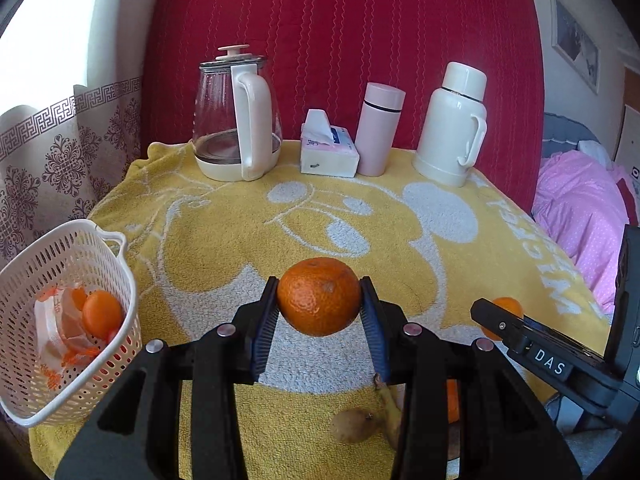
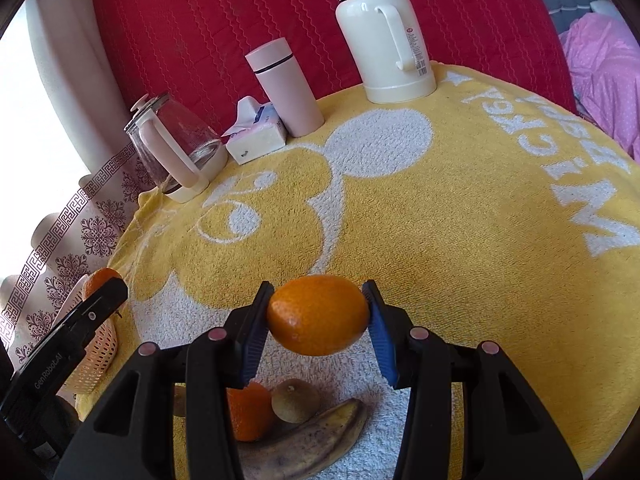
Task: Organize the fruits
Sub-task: 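Carry the orange into the white basket and release it with the left tool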
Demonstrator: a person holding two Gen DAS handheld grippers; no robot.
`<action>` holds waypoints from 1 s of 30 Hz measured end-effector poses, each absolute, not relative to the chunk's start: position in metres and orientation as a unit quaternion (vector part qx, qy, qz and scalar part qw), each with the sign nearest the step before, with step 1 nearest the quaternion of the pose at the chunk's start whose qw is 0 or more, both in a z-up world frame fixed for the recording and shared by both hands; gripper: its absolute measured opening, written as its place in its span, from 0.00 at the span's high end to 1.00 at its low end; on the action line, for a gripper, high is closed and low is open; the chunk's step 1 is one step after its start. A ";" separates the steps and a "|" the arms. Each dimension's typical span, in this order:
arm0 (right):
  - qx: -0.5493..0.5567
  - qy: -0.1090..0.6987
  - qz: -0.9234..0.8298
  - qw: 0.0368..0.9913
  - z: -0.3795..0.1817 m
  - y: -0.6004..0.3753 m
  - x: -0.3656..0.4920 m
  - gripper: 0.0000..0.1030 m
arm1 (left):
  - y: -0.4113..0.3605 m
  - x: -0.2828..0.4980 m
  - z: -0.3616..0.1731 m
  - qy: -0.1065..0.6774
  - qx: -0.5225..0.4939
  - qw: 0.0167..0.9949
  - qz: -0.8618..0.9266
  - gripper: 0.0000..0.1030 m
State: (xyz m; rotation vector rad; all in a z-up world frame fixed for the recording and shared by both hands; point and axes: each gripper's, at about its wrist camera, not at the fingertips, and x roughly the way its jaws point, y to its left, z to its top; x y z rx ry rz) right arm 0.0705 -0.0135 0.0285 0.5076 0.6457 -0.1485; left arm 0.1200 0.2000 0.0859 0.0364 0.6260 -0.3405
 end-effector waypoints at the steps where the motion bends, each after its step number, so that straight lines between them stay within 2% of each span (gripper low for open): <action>1: 0.244 0.312 -0.069 0.916 0.029 -0.012 0.070 0.55 | 0.202 0.120 0.089 0.302 0.019 0.940 -0.158 0.60; 30: 0.230 0.310 -0.049 0.921 0.032 -0.001 0.068 0.55 | 0.342 0.123 0.135 0.280 -0.044 0.959 -0.013 0.60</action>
